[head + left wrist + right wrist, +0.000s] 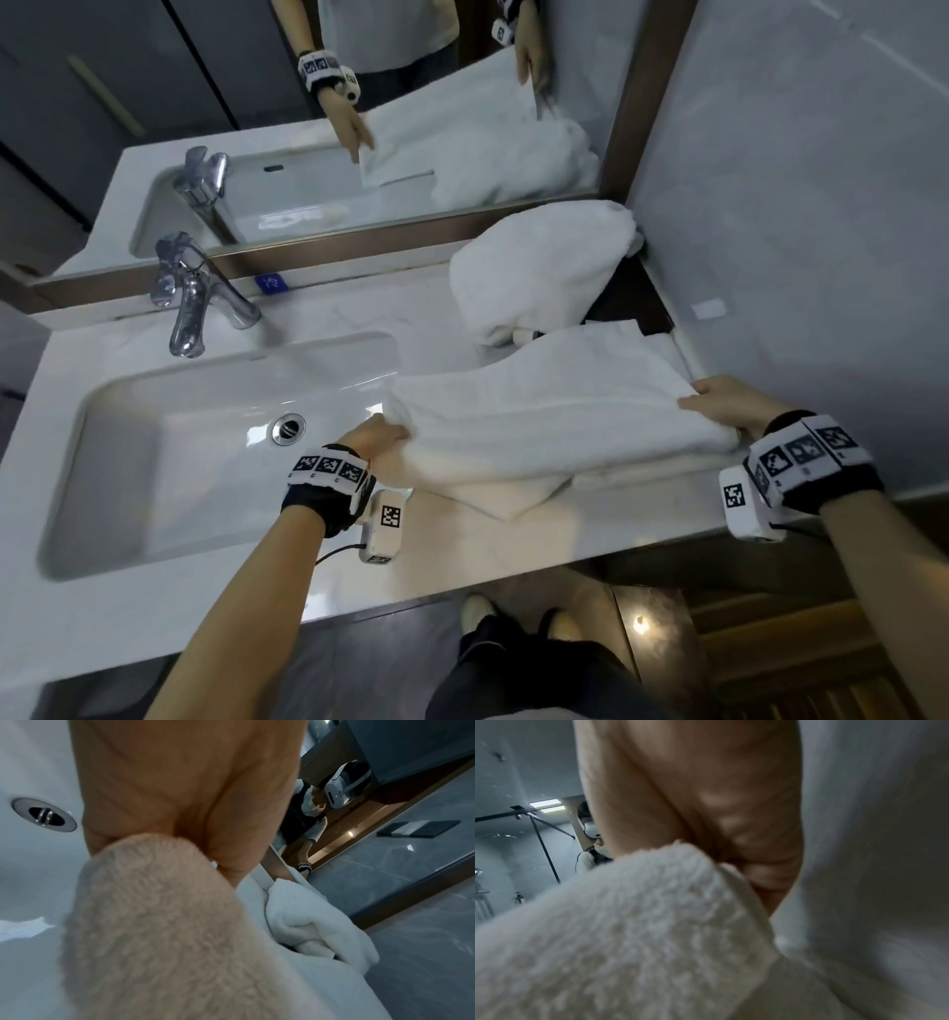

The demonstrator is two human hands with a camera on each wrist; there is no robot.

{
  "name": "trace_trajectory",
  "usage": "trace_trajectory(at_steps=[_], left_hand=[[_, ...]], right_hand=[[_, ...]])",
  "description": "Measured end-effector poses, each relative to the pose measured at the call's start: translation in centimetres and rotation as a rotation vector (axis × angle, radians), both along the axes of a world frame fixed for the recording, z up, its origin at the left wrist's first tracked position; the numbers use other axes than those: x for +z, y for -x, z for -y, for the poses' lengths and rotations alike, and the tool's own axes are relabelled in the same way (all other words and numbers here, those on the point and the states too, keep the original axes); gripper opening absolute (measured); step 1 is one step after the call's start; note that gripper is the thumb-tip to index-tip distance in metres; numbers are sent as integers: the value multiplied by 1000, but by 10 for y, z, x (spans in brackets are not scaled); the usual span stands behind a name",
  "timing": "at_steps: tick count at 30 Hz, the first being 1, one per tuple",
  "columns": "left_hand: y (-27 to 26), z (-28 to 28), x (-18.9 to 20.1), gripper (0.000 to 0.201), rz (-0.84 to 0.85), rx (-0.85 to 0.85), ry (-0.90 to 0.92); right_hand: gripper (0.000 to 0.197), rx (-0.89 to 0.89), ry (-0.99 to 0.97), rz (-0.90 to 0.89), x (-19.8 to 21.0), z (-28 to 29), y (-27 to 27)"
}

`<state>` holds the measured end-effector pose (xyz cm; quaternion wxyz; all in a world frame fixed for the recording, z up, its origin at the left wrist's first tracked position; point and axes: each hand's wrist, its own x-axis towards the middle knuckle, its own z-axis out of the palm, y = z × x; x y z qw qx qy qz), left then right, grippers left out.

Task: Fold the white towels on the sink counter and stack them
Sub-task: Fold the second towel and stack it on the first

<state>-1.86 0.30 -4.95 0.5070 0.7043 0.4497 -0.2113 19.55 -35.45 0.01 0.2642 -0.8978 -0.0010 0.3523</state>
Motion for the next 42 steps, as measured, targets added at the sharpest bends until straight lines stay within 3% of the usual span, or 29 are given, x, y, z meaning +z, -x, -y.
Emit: trace_trajectory(at_steps=[3,7,10,12,14,16,18,21,24,29,32,37,42], left_hand=[[2,8,-1,33,61,28,-45],[-4,13,1,34,234,257,-66],[-12,11,6,23,343,411,-151],[-11,14,7,27,337,413,-139],[0,15,0,45,230,345,-131],[18,17,-15,53,165,339,-64],[38,24,-22,49,203,423,77],[59,34,-29,51,315,490,159],[65,45,-17,34,455,430,72],[46,47,15,20,620,385,-164],[32,39,26,7,547,393,-281],[45,40,5,30,194,289,-234],[77,67,-12,41,229,345,-111]], right_hand=[[36,38,-41,14,0,-2,0],[30,25,-128,175,-1,-11,-6],[31,-5,-173,291,0,-17,-12],[30,-44,-194,321,-1,-13,-11],[30,-83,-200,306,-3,-4,-3],[43,-63,-164,307,-5,11,9],[52,-43,-154,314,-8,25,25],[40,41,-195,305,-7,38,45],[12,150,-236,336,0,39,56],[28,94,-394,506,20,19,53],[26,23,-432,516,26,7,41],[30,-48,-319,307,0,15,46],[22,-34,-333,209,-21,42,74]])
